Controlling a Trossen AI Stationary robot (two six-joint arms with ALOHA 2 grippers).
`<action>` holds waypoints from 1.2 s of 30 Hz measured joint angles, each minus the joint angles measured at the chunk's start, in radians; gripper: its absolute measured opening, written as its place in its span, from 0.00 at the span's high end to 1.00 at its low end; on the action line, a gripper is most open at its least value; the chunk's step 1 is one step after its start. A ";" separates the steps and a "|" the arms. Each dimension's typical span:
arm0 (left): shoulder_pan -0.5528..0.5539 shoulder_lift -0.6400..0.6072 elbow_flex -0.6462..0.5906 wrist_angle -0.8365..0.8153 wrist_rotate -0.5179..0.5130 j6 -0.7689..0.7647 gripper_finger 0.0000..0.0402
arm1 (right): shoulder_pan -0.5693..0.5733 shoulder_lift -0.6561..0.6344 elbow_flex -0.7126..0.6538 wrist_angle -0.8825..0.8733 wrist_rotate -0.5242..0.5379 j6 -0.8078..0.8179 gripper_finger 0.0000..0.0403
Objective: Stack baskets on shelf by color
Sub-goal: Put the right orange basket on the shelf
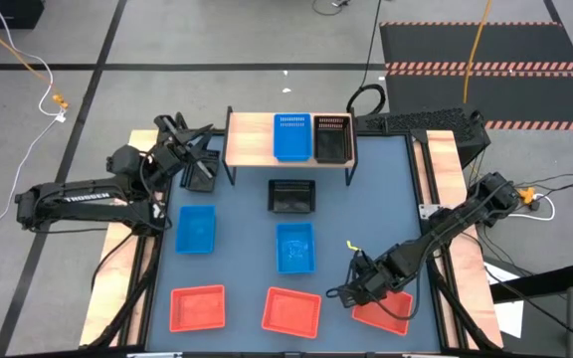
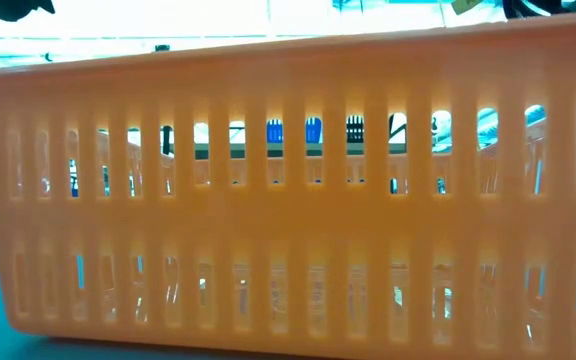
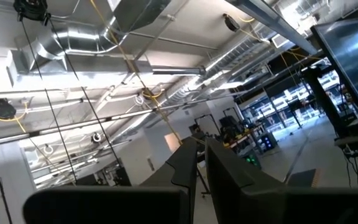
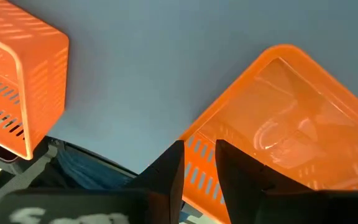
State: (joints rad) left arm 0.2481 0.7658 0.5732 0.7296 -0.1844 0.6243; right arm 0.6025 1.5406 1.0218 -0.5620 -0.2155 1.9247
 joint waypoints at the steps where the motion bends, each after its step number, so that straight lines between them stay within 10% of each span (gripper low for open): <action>1: 0.000 0.000 0.000 0.001 0.000 -0.001 0.91 | 0.000 0.000 0.000 0.006 0.000 0.000 0.79; 19: 0.000 0.000 0.000 0.005 0.000 0.003 0.91 | -0.019 0.000 -0.134 0.216 0.028 0.180 0.49; 30: 0.000 0.000 0.000 0.003 0.000 -0.012 0.91 | -0.040 0.000 -0.123 0.266 0.028 -0.025 0.92; 36: 0.000 0.000 0.000 -0.019 -0.001 -0.053 0.91 | -0.099 0.000 0.029 -0.046 -0.001 -0.251 0.97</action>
State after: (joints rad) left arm 0.2481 0.7655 0.5732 0.7101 -0.1851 0.5717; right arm 0.5033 1.5410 1.0506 -0.6077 -0.2169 1.6739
